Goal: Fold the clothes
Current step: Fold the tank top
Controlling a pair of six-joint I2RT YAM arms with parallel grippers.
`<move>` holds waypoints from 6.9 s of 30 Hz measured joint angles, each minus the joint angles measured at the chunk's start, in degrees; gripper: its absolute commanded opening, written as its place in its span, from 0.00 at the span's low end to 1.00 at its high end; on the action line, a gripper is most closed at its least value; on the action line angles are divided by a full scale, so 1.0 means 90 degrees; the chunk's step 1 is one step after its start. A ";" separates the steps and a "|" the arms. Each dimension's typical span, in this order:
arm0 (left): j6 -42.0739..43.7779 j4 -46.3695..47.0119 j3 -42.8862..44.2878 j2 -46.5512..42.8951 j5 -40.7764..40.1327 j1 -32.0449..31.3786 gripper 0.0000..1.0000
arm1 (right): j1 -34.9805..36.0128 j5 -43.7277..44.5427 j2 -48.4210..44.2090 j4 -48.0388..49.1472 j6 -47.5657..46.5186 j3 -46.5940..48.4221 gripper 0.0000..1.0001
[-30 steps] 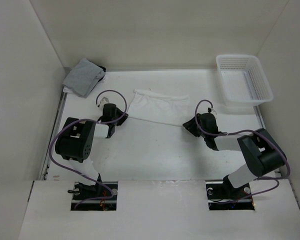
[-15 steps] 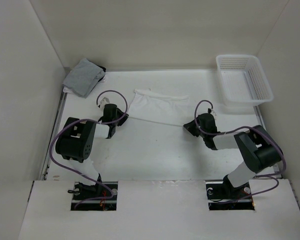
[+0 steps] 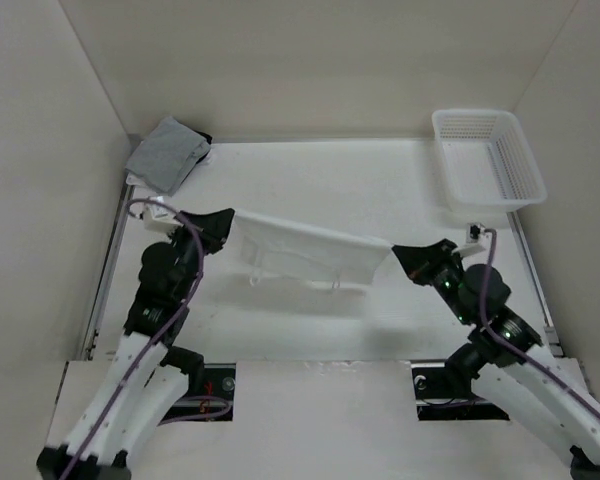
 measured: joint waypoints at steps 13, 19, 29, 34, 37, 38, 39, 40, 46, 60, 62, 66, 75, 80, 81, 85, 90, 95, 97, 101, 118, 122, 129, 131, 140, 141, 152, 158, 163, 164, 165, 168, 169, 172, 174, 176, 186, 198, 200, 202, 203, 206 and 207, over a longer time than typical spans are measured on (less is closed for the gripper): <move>-0.0085 -0.3878 0.0563 -0.2917 -0.0959 -0.1035 0.00 | 0.3213 0.1494 -0.0937 -0.3388 0.0483 0.1503 0.04; 0.0049 -0.3172 -0.0260 -0.0869 -0.1056 -0.0736 0.00 | 0.1350 0.0680 0.1336 -0.2152 0.0000 0.1001 0.03; 0.0457 -0.0240 0.0563 0.4330 -0.1027 0.0129 0.00 | -0.1066 -0.1146 0.5792 0.0631 -0.0461 0.1736 0.03; 0.0454 0.0493 0.0908 0.4726 -0.0882 0.0124 0.00 | -0.1455 -0.1489 0.6302 0.1302 -0.0486 0.1994 0.03; 0.0435 0.0695 0.0726 0.4289 -0.0809 0.0083 0.00 | -0.1484 -0.1552 0.6023 0.1617 -0.0498 0.1734 0.03; 0.0418 0.0733 0.0573 0.4027 -0.0782 0.0051 0.00 | -0.1484 -0.1566 0.5826 0.1666 -0.0498 0.1552 0.03; 0.0403 0.0748 0.0362 0.3687 -0.0767 0.0024 0.00 | -0.1481 -0.1579 0.5581 0.1717 -0.0491 0.1321 0.03; 0.0379 0.0741 0.0136 0.3308 -0.0743 -0.0007 0.00 | -0.1477 -0.1591 0.5345 0.1744 -0.0474 0.1112 0.03; 0.0192 0.0284 -0.0954 0.1168 -0.0733 -0.0401 0.01 | -0.1348 -0.1564 0.3762 0.1727 -0.0384 -0.0168 0.04; -0.0476 -0.1010 -0.2613 -0.0294 -0.0736 -0.0408 0.02 | -0.0092 -0.1069 0.1953 0.0476 0.0107 -0.1166 0.04; -0.0503 -0.0984 -0.2613 -0.0294 -0.0733 -0.0328 0.02 | 0.0262 -0.0886 0.1804 0.0287 0.0321 -0.1219 0.04; -0.0500 -0.0823 -0.2613 -0.0138 -0.0721 -0.0109 0.03 | 0.0925 -0.0534 0.1583 -0.0085 0.0770 -0.1372 0.04; -0.0478 -0.0068 -0.2613 0.0903 -0.0464 0.0338 0.07 | 0.2062 -0.0104 0.2081 -0.0357 0.1532 -0.1542 0.18; -0.0435 0.0279 -0.2613 0.1336 -0.0338 0.0583 0.23 | 0.2514 -0.0051 0.2144 -0.0595 0.1673 -0.1520 0.43; -0.0408 0.0304 -0.2613 0.1307 -0.0321 0.0636 0.25 | 0.2518 -0.0039 0.2050 -0.0697 0.1671 -0.1489 0.43; -0.0221 0.0236 -0.2574 0.0799 -0.0299 0.0821 0.28 | 0.2499 0.0039 0.1416 -0.1103 0.1569 -0.1401 0.45; -0.0034 0.0153 -0.2140 0.0546 -0.0423 0.0457 0.28 | 0.1960 0.0073 0.1302 -0.0986 0.1421 -0.1353 0.54; -0.0034 0.0549 -0.1848 0.1309 -0.0685 -0.0845 0.28 | 0.1535 -0.0015 0.2181 -0.0287 0.1353 -0.1450 0.50; -0.0034 0.0709 -0.1814 0.1678 -0.0784 -0.1292 0.28 | 0.1447 -0.0104 0.2506 0.0141 0.1370 -0.1535 0.45; -0.0044 0.0920 -0.1809 0.2076 -0.0913 -0.1671 0.27 | 0.1331 -0.0282 0.3019 0.0942 0.1457 -0.1615 0.36; -0.0036 0.1168 -0.1807 0.1790 -0.1064 -0.1559 0.28 | 0.0959 -0.0369 0.1768 0.0648 0.1545 -0.1778 0.02; -0.0010 0.1124 -0.1807 0.1520 -0.1013 -0.1450 0.28 | 0.0976 -0.0092 0.0964 -0.0542 0.1265 -0.1197 0.03; 0.0012 0.0962 -0.1809 0.1202 -0.0770 -0.1129 0.28 | 0.1341 0.0036 0.2523 -0.1243 0.0432 0.0891 0.03; 0.0012 0.0933 -0.1809 0.1117 -0.0695 -0.1052 0.28 | 0.1452 0.0032 0.3184 -0.1275 0.0216 0.1523 0.03; 0.0007 0.0865 -0.1875 0.0697 -0.0211 -0.0542 0.29 | 0.1906 -0.0131 0.5938 -0.1481 -0.0185 0.3932 0.03; 0.0007 0.0855 -0.1882 0.0617 -0.0143 -0.0444 0.29 | 0.1996 -0.0151 0.6210 -0.1537 -0.0187 0.4158 0.03; -0.0027 0.0848 -0.1984 0.0107 0.0571 0.0559 0.29 | 0.2560 -0.0471 0.8845 -0.1596 0.0019 0.6198 0.40; -0.0061 0.0848 -0.1991 0.0056 0.0748 0.0726 0.30 | 0.2608 -0.0520 0.8497 -0.1035 0.0155 0.5683 0.64; -0.0061 0.0957 -0.1948 0.0525 0.0644 0.0051 0.30 | 0.2523 -0.0549 0.6968 -0.0243 0.0063 0.4095 0.09; -0.0056 0.1015 -0.1919 0.0724 0.0571 -0.0223 0.30 | 0.2446 -0.0593 0.6761 -0.0112 0.0039 0.3869 0.05; -0.0061 0.1064 -0.1877 0.0925 0.0525 -0.0491 0.30 | 0.2346 -0.0644 0.6637 0.0027 0.0007 0.3694 0.03; -0.0036 0.1343 -0.1683 0.1749 0.0245 -0.1336 0.30 | 0.2021 -0.0755 0.6547 0.0525 -0.0148 0.3147 0.03; -0.0034 0.1452 -0.1625 0.2006 0.0192 -0.1532 0.30 | 0.1928 -0.0780 0.6547 0.0682 -0.0206 0.2919 0.03; -0.0015 0.1923 -0.1452 0.2875 0.0036 -0.1894 0.30 | 0.1700 -0.0971 0.6555 0.1103 -0.0321 0.2302 0.03; -0.0010 0.2261 -0.1350 0.3434 -0.0029 -0.1923 0.29 | 0.1542 -0.1222 0.6596 0.1404 -0.0357 0.2033 0.03; -0.0010 0.2596 -0.1263 0.3927 -0.0070 -0.1897 0.29 | 0.1377 -0.1479 0.6705 0.1838 -0.0359 0.1904 0.03; -0.0049 0.3745 -0.1195 0.5226 -0.0117 -0.1292 0.29 | 0.0653 -0.2169 0.7660 0.3487 -0.0046 0.1642 0.03; -0.0274 0.4488 -0.1263 0.5583 0.0012 -0.0862 0.33 | 0.0243 -0.2305 0.7786 0.3706 0.0194 0.1348 0.03; -0.0316 0.4558 -0.1341 0.5535 0.0083 -0.0763 0.35 | 0.0243 -0.2297 0.7786 0.3706 0.0194 0.1338 0.04; -0.0340 0.4541 -0.1489 0.5294 0.0126 -0.0680 0.38 | 0.0243 -0.2276 0.7742 0.3694 0.0192 0.1292 0.05; -0.0347 0.4495 -0.1586 0.5059 0.0134 -0.0656 0.40 | 0.0243 -0.2268 0.7679 0.3672 0.0192 0.1246 0.06; -0.0321 0.4153 -0.1819 0.3900 0.0092 -0.0653 0.45 | 0.0243 -0.2225 0.7210 0.3492 0.0155 0.1093 0.10; -0.0282 0.4034 -0.1841 0.3507 0.0051 -0.0661 0.47 | 0.0243 -0.2205 0.6960 0.3427 0.0129 0.1059 0.12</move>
